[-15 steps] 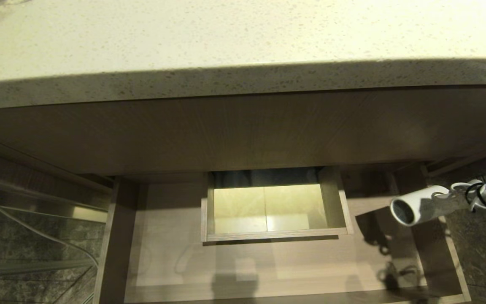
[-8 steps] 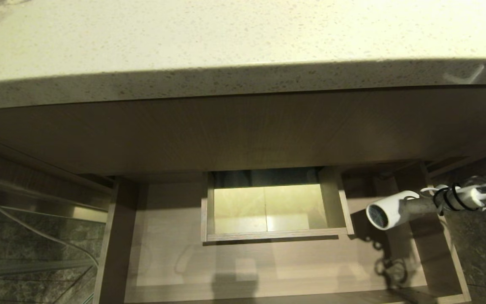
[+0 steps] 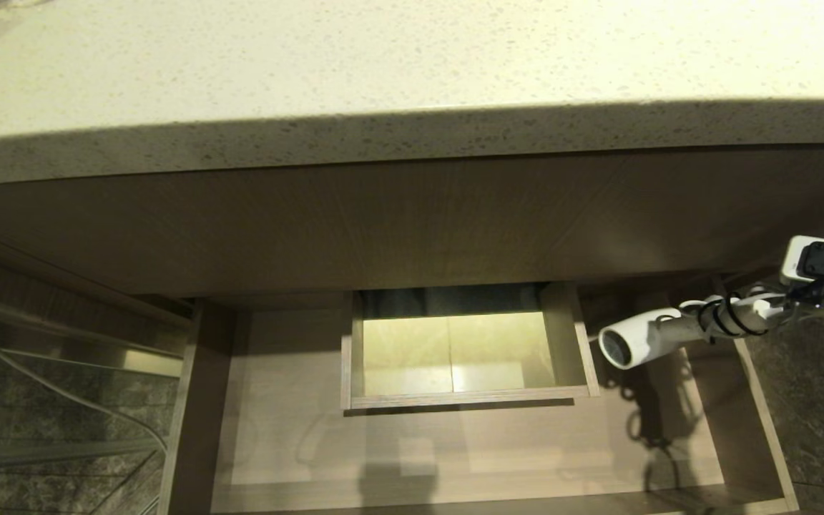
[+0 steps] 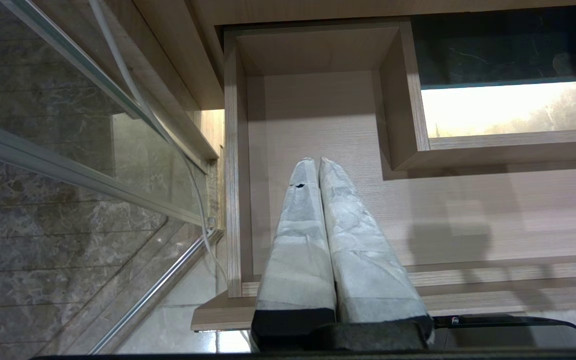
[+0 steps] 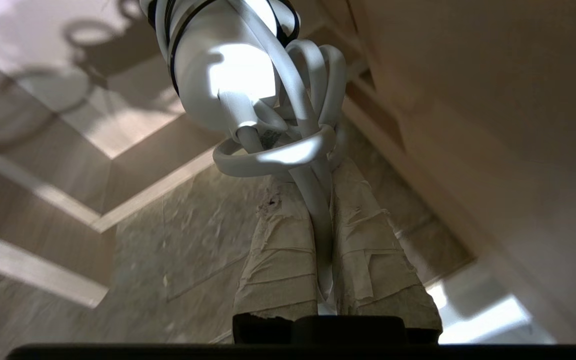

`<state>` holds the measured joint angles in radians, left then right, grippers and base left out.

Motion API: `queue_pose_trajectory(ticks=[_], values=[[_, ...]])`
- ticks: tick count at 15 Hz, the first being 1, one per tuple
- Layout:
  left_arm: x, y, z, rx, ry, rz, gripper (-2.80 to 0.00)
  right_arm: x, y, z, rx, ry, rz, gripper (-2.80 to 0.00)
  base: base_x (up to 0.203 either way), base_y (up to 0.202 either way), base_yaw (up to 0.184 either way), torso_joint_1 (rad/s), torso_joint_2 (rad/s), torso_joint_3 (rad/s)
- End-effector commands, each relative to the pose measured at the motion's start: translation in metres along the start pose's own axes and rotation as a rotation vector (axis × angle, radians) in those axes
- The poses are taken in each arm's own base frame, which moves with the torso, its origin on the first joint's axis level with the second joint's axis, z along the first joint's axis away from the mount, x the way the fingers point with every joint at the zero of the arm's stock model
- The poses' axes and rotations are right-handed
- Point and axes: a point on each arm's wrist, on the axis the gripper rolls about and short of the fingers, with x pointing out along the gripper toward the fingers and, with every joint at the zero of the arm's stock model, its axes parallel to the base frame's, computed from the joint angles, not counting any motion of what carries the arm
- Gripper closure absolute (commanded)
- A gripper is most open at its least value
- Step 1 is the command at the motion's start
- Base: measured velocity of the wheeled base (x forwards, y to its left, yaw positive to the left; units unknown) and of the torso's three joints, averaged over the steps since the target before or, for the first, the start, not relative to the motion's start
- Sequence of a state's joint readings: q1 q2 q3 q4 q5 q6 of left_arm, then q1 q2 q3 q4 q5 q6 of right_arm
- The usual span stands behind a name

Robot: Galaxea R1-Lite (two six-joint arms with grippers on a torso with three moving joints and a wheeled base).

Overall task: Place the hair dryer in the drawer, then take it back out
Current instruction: Put it into the drawer

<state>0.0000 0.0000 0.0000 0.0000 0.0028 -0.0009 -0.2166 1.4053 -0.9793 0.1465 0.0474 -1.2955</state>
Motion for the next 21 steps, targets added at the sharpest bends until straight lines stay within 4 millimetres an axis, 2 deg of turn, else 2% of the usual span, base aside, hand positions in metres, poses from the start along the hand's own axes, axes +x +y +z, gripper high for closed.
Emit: queue_pose_trajectory(ticks=[1, 5, 9, 13, 16, 21], values=[[0.000, 0.000, 0.000, -0.001, 0.000, 0.000, 0.00, 0.022, -0.006, 0.004, -0.012, -0.001, 0.035, 0.00, 0.000, 0.000, 0.000, 0.000, 0.00, 0.000], [0.000, 0.000, 0.000, -0.001, 0.000, 0.000, 0.00, 0.044, -0.017, 0.010, -0.020, -0.021, 0.003, 0.00, 0.000, 0.000, 0.000, 0.000, 0.00, 0.000], [0.000, 0.000, 0.000, -0.001, 0.000, 0.000, 0.00, 0.052, -0.017, 0.012, -0.023, -0.032, -0.006, 0.00, 0.000, 0.000, 0.000, 0.000, 0.00, 0.000], [0.000, 0.000, 0.000, -0.001, 0.000, 0.000, 0.00, 0.037, -0.019, 0.013, -0.037, -0.029, -0.015, 0.00, 0.000, 0.000, 0.000, 0.000, 0.00, 0.000], [0.000, 0.000, 0.000, -0.001, 0.000, 0.000, 0.00, 0.020, -0.006, 0.009, -0.076, -0.004, 0.082, 0.00, 0.000, 0.000, 0.000, 0.000, 0.00, 0.000], [0.000, 0.000, 0.000, 0.000, 0.000, 0.000, 0.00, 0.007, 0.004, 0.006, -0.080, 0.013, 0.117, 0.00, 0.000, 0.000, 0.000, 0.000, 0.00, 0.000]])
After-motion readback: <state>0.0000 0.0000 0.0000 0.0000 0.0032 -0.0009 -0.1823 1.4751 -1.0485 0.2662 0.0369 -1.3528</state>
